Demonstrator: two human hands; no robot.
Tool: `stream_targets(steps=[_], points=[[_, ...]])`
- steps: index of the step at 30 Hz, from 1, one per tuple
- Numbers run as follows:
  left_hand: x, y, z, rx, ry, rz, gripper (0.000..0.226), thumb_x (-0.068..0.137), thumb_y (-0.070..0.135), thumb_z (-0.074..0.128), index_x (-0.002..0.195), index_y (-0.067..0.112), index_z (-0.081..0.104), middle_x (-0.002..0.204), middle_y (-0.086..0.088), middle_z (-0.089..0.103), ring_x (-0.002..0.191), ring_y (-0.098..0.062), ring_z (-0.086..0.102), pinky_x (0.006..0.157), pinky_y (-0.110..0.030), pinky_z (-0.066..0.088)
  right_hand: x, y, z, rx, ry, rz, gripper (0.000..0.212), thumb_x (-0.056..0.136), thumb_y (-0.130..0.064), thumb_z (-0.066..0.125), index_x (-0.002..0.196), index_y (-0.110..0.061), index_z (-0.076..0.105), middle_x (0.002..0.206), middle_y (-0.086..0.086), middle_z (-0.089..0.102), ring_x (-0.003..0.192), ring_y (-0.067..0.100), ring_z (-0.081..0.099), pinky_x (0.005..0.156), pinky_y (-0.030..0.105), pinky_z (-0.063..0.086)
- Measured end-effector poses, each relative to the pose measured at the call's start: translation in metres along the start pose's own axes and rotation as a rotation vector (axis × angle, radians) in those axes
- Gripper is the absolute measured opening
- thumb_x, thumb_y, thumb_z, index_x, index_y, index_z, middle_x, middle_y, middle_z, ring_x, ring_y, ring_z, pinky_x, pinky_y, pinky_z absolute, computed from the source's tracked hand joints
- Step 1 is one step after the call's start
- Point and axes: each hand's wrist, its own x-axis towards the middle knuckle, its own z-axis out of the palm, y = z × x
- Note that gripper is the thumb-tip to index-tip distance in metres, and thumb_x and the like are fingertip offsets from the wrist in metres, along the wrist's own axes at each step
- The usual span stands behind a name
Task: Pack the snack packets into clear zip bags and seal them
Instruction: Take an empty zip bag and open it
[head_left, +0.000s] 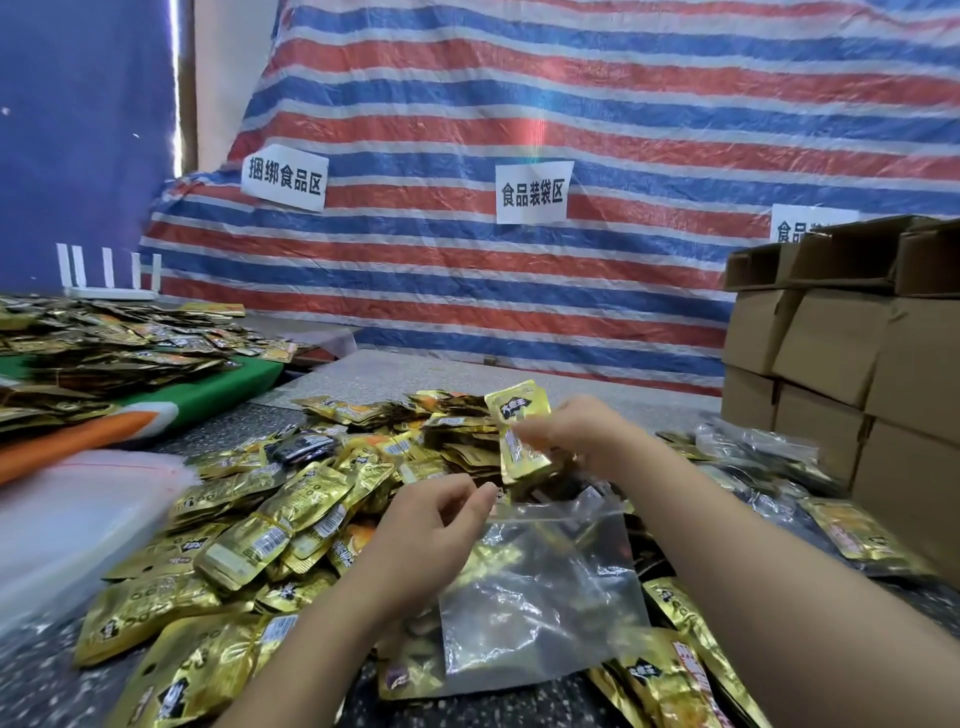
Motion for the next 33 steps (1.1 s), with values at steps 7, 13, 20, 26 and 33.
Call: stream_targets(steps=[7, 13, 20, 26, 33], points=[[-0.004, 0.014, 0.001, -0.046, 0.042, 0.017, 0.045, 0.097, 0.035, 0.054, 0.054, 0.023, 0.046, 0.051, 0.013, 0.039, 0.050, -0.004, 0.036, 0.054, -0.016, 0.033, -0.043, 0.006, -0.031, 0.782, -0.135, -0.081, 0.029, 0.087, -0.018, 0.070, 0.113, -0.006, 0.062, 0.093, 0.008, 0.073, 0.082, 0.020, 0.069, 0.063, 0.030, 0.058], [-0.009, 0.024, 0.005, -0.066, 0.042, 0.041, 0.046, 0.098, 0.031, 0.054, 0.057, 0.012, 0.044, 0.052, 0.012, 0.036, 0.051, -0.003, 0.034, 0.051, -0.019, 0.029, -0.083, 0.036, -0.030, 0.728, -0.021, -0.293, 0.043, 0.074, -0.031, 0.071, 0.108, -0.006, 0.064, 0.088, 0.004, 0.077, 0.082, 0.018, 0.074, 0.068, 0.029, 0.059], [-0.010, 0.027, 0.007, -0.105, 0.037, 0.088, 0.048, 0.098, 0.032, 0.051, 0.060, 0.005, 0.044, 0.053, 0.005, 0.038, 0.051, -0.007, 0.035, 0.052, -0.024, 0.030, -0.097, 0.060, -0.026, 0.390, 0.079, -0.408, 0.046, 0.068, -0.041, 0.076, 0.106, -0.020, 0.063, 0.092, 0.000, 0.077, 0.083, 0.017, 0.075, 0.066, 0.032, 0.058], [-0.010, 0.026, 0.011, -0.068, 0.051, 0.160, 0.050, 0.097, 0.039, 0.051, 0.054, 0.016, 0.040, 0.051, 0.009, 0.036, 0.051, -0.005, 0.035, 0.051, -0.020, 0.028, -0.101, 0.076, -0.021, 0.432, -0.024, -0.437, 0.041, 0.074, -0.037, 0.070, 0.110, -0.018, 0.060, 0.090, -0.002, 0.076, 0.082, 0.017, 0.074, 0.066, 0.027, 0.057], [-0.011, 0.021, 0.013, 0.009, -0.013, 0.183, 0.051, 0.095, 0.043, 0.049, 0.060, 0.006, 0.056, 0.054, -0.005, 0.050, 0.053, -0.016, 0.045, 0.053, -0.021, 0.033, -0.104, 0.079, -0.021, 0.432, -0.096, -0.478, 0.041, 0.077, -0.041, 0.067, 0.111, -0.020, 0.057, 0.088, -0.002, 0.075, 0.080, 0.016, 0.073, 0.064, 0.024, 0.056]])
